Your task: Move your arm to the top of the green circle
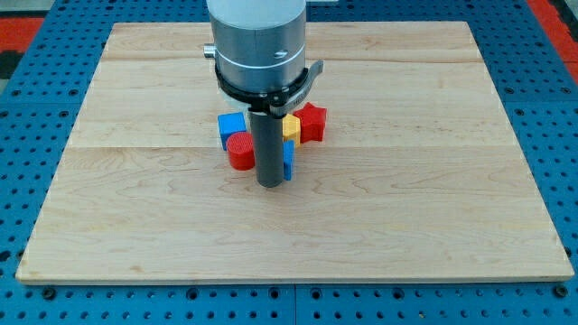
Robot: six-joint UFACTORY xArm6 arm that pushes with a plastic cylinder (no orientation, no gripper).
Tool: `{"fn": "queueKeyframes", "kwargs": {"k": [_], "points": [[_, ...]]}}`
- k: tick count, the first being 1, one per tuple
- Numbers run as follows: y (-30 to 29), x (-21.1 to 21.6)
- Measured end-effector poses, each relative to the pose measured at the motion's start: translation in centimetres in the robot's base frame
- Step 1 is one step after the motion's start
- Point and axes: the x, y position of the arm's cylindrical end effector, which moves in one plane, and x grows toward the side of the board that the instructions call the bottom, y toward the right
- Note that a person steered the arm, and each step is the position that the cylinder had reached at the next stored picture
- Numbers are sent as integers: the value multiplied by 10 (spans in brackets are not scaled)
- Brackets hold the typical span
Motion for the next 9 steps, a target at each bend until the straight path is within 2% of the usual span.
{"fn": "queueKeyframes", "kwargs": {"k": [4, 7, 9], "points": [[17, -28], [9, 50], [-97, 69]]}}
